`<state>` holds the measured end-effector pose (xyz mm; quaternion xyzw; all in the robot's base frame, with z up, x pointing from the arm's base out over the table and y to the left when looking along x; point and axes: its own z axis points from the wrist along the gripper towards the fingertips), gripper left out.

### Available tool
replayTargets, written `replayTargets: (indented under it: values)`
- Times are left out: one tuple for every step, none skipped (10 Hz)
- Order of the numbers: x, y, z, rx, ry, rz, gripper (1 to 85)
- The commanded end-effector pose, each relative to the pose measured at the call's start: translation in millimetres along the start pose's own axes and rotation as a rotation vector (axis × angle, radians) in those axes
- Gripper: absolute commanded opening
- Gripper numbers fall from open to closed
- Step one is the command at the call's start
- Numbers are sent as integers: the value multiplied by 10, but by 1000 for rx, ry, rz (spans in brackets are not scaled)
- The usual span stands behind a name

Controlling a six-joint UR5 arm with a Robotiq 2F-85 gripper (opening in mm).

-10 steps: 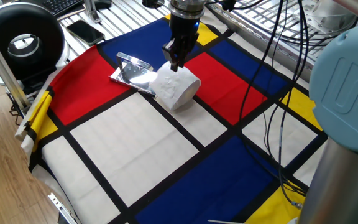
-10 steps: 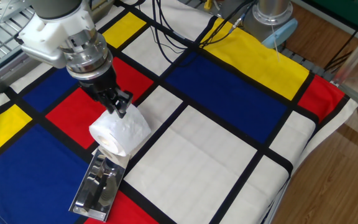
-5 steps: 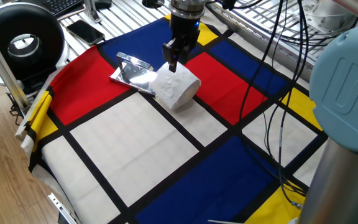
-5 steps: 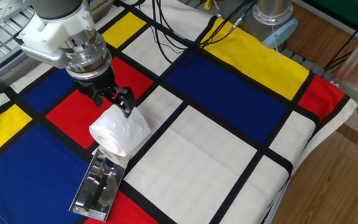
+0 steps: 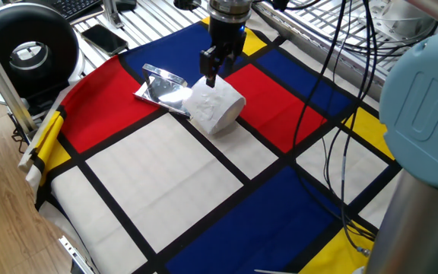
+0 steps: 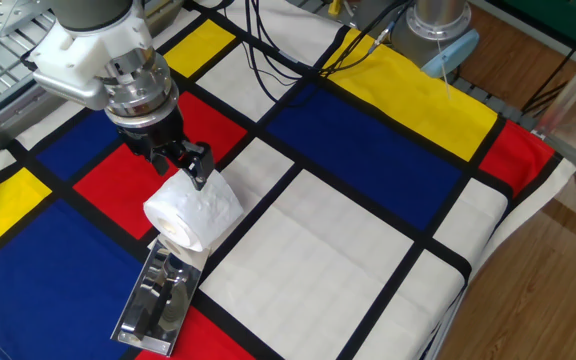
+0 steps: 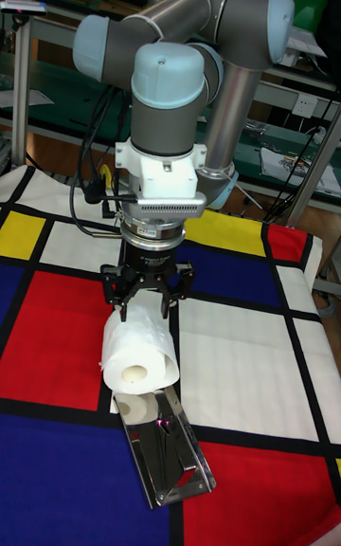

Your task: Take the roll of paper down from the shelf

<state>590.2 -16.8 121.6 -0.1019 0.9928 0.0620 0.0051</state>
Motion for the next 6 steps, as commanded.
replayTargets:
  values:
    - [-12,-411,-57,125,-8,-85,593]
    - [19,-488,-56,124,-7,-98,587]
    - [52,-598,-76,132,-8,-124,587]
    - [96,-685,-111,134,-1,-127,587]
    - [92,-692,-108,124,0,-126,587]
    - [71,-669,-100,120,-2,-125,587]
